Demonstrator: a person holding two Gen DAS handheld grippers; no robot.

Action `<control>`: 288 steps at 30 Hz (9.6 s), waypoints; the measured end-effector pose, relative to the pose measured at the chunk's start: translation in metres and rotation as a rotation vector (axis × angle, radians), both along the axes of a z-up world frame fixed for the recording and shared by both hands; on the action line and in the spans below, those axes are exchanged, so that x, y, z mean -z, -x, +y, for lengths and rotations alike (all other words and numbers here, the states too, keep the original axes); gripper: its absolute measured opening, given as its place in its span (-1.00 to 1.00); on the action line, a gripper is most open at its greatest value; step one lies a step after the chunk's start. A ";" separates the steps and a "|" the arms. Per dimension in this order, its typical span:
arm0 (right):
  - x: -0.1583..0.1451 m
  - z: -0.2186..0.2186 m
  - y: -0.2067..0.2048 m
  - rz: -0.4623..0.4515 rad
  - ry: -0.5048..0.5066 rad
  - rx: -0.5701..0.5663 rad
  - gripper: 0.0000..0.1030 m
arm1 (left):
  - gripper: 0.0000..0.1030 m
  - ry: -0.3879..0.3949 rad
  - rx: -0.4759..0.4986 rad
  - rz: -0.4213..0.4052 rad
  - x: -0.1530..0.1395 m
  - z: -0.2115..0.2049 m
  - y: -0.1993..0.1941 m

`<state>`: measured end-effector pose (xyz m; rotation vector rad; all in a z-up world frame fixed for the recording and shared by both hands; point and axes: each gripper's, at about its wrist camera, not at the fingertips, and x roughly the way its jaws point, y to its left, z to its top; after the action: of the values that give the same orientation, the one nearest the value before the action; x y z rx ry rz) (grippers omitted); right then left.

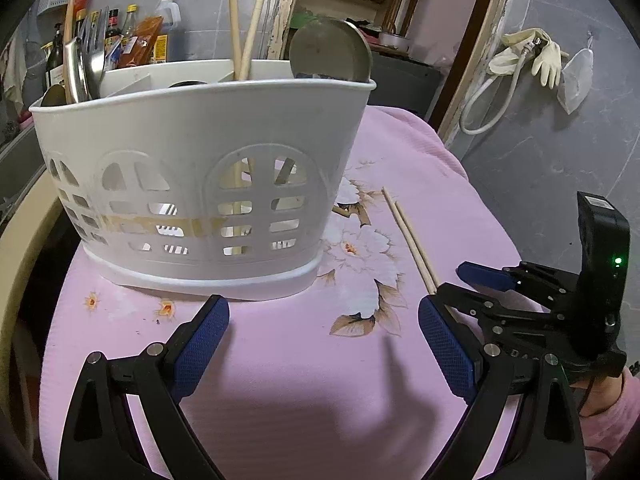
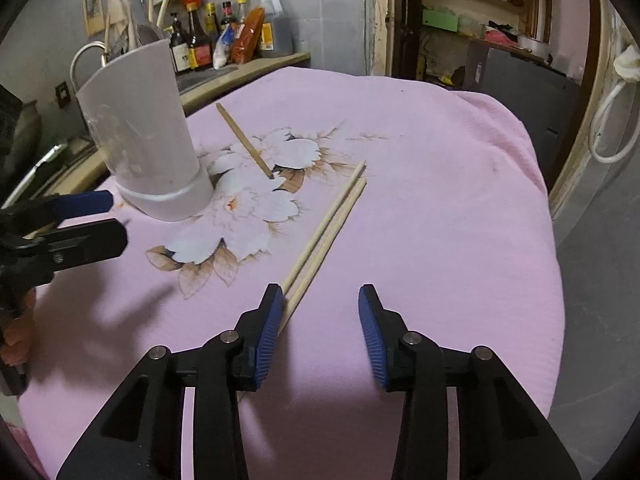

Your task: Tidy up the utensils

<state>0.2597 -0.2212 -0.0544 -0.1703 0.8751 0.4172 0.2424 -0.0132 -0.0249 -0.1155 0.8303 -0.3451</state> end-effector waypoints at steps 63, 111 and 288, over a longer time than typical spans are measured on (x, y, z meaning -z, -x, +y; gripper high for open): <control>-0.046 -0.049 -0.010 -0.096 -0.182 0.076 -0.94 | -0.96 0.042 0.189 -0.043 -0.023 -0.058 0.010; -0.092 0.126 -0.018 -0.934 -0.626 0.092 -0.94 | -0.95 0.286 -0.429 -0.763 -0.069 0.139 -0.034; -0.072 0.000 0.190 -0.686 -0.213 0.264 0.69 | 0.93 0.023 -0.200 -0.480 -0.029 0.044 0.147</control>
<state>0.0698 -0.2212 0.0176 0.0059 0.1696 0.1778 0.0952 0.0310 0.0037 -0.1293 0.3358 -0.1816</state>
